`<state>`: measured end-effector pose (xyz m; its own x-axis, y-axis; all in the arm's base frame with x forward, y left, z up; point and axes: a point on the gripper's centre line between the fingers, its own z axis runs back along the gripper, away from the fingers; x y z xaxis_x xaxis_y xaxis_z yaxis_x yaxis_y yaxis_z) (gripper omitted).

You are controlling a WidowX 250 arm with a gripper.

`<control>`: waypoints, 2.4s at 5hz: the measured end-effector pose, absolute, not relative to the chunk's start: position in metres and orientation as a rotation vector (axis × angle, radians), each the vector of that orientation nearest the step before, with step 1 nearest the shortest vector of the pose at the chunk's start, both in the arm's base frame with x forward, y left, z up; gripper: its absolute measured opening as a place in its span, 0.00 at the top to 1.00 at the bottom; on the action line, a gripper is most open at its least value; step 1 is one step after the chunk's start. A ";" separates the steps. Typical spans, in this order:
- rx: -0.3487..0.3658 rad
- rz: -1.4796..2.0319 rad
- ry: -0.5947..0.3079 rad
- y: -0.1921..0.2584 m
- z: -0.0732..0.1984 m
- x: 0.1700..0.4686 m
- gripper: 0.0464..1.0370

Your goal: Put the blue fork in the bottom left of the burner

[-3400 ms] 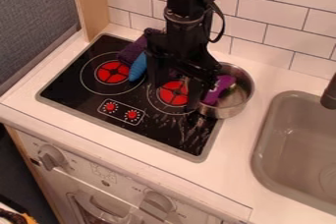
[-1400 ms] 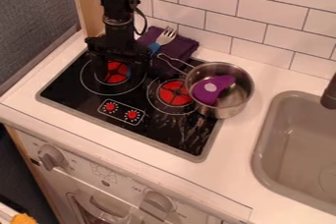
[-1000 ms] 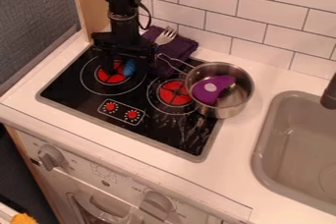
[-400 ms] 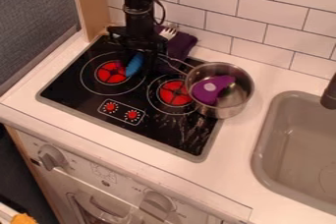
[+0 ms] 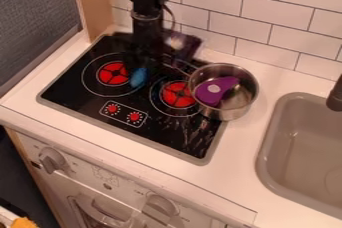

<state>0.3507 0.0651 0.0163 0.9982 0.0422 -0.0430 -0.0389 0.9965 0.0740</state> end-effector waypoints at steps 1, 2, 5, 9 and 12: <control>0.095 0.074 -0.064 0.065 0.073 0.335 0.56; 0.102 0.200 -0.107 0.093 0.106 0.291 0.56; 0.083 0.309 -0.022 0.161 0.057 0.204 0.56; 0.135 0.137 0.031 0.195 0.011 0.263 0.56; 0.137 0.217 0.054 0.197 0.013 0.234 0.49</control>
<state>0.2342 0.1971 0.0125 0.9750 0.2187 -0.0386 -0.2113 0.9671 0.1416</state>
